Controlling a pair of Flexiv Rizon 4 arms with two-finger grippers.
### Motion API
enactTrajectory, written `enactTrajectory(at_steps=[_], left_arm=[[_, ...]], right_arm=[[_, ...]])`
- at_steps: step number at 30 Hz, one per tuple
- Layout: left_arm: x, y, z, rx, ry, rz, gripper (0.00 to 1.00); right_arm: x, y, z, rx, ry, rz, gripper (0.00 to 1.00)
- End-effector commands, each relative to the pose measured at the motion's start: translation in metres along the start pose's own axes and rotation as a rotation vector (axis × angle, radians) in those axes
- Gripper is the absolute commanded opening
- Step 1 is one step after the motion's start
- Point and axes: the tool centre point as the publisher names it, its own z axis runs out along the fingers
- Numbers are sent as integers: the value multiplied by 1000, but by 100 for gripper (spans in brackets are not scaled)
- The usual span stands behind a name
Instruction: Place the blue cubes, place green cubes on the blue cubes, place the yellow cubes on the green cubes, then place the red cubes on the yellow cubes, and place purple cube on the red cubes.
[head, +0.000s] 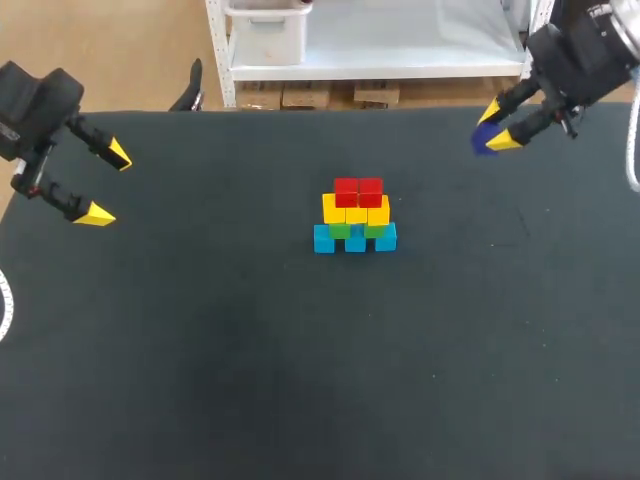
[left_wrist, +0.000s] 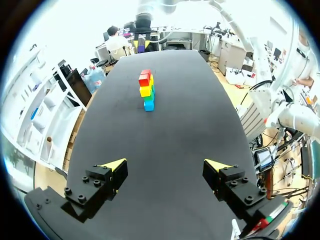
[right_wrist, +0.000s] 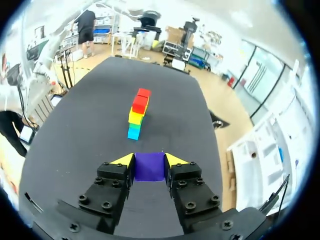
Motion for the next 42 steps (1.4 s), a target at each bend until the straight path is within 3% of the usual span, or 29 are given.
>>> enactTrajectory(at_steps=[1,2,4,14,15,16,36,40,42], left_arm=[[2,-1,0,-3,-4,4,100],[2,-1,0,-3,-4,4,100],[2,-1,0,-3,-4,4,100],[2,-1,0,-3,-4,4,100],[2,-1,0,-3,-4,4,100],[2,-1,0,-3,-4,4,100],[2,-1,0,-3,-4,4,100],[2,-1,0,-3,-4,4,100],[2,-1,0,-3,-4,4,100]], right_arm=[[4,2,6,-249,-56,-155,0],[7,3,5,-232,-63,-133,0],[11,5,1,-278,-14,-161,0],[11,5,1,-278,-14,-161,0],[11,5,1,-278,-14,-161,18],[11,5,1,-278,-14,-161,0],[11,5,1,-278,-14,-161,0],[4,4,8,-190,99,-93,0],[-3,3,11,-136,112,-26,0]])
